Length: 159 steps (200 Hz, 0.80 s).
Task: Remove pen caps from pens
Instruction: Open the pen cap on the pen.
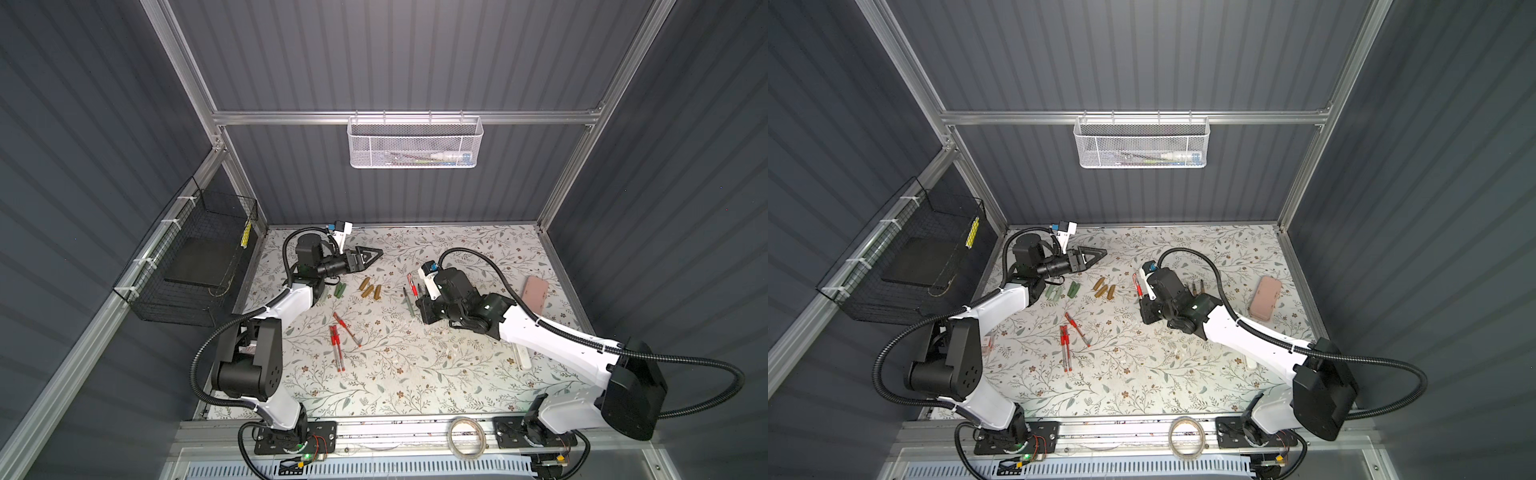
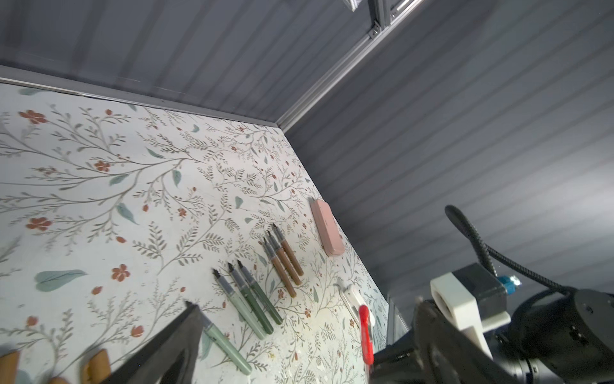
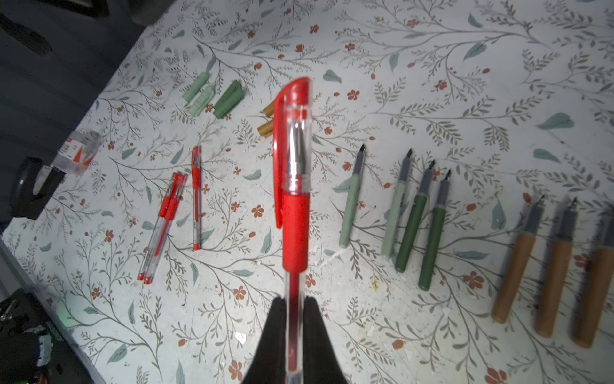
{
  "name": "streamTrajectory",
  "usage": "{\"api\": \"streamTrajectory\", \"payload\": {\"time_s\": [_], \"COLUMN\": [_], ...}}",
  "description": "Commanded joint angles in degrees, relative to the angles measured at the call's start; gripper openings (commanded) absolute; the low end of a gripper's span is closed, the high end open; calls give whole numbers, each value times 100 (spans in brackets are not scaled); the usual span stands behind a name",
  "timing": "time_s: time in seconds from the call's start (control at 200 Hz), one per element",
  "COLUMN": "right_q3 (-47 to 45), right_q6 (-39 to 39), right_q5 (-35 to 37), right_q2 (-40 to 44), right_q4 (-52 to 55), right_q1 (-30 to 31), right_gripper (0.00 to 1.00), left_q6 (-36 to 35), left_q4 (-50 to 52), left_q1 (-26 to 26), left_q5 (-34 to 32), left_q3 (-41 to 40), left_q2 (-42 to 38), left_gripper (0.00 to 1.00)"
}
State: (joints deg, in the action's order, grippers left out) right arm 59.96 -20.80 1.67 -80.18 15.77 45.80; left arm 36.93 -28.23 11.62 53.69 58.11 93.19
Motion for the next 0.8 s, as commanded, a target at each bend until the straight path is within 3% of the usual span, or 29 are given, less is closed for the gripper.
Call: {"api": "streamTrajectory", "payload": {"time_s": [0.0, 0.335, 0.65, 0.791], "right_q3": [274, 687, 532, 558], "right_q6": [-34, 190, 161, 85], "right_q5": [-4, -449, -1575, -1658], "right_q2": [91, -163, -217, -326], "right_q4": [-115, -413, -1017, -1114], "right_q1": [-1, -1, -209, -273], "right_gripper": [0, 0, 0, 0], "left_q6": [-86, 124, 1179, 1236], "left_q4": [-205, -394, -1915, -1838], "left_q1": [127, 539, 648, 675], "left_q5": [185, 439, 847, 752], "left_q3": [-80, 101, 60, 106], "left_q2": [-212, 81, 260, 268], "left_gripper": [96, 81, 72, 56]}}
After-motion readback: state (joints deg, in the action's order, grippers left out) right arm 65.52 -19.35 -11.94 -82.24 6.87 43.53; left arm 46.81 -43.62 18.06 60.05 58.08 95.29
